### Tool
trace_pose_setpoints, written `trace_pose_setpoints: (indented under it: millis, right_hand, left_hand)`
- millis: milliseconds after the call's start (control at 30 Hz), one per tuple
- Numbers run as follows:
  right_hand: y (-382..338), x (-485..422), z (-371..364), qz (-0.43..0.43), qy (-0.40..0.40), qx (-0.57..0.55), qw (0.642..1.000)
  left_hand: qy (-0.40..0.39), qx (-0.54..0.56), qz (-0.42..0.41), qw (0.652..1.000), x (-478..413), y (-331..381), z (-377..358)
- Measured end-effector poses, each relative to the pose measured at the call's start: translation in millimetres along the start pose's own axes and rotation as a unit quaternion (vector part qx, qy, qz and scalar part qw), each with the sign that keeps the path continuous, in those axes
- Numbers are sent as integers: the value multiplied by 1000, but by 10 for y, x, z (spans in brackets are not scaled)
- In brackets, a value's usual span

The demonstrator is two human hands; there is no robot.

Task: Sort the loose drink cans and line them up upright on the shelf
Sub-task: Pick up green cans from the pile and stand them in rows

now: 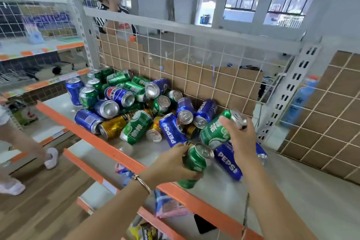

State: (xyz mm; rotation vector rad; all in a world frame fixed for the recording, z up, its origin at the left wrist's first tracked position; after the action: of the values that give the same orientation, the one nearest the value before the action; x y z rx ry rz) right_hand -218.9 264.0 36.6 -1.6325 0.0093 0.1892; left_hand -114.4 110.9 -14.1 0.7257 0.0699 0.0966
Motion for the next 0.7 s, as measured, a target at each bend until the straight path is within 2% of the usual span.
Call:
trace_pose_setpoints:
  millis: [67,167,267,367,467,567,700]
  right_hand:
    - [-88,4,116,-25,27,-51,998]
    - [-146,62,349,-37,83,-85,992]
    - [-35,215,537,-94,92,-124,983]
    - [97,397,746,-137,97,-109,980]
    - [244,610,916,-177,85,-54,979]
    - [325,854,1198,-208,91,-41,973]
    - [299,1160,1753,-222,139,-39,964]
  left_hand:
    - [-22,154,31,987,-15,-12,-64]
    - [-61,321,48,944,-38,85,-266]
    - [-84,452,91,883,-63,193,-465]
    - [-117,551,113,818,-104,412,-640]
    - [-166,584,104,788,-132,674,-840]
    - [-210,562,105,793,-91,904,-1106]
    - [-256,532,90,802,28,1301,-1517]
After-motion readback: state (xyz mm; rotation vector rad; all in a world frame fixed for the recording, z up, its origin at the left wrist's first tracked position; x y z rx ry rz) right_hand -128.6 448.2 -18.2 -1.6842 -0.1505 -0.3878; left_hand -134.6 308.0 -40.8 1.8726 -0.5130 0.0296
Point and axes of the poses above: each hand's wrist, its own x-axis away from the middle knuckle, its own z-axis out of the back of the hand, y = z × x, the point moved 9 cm from there along -x, towards the middle knuckle
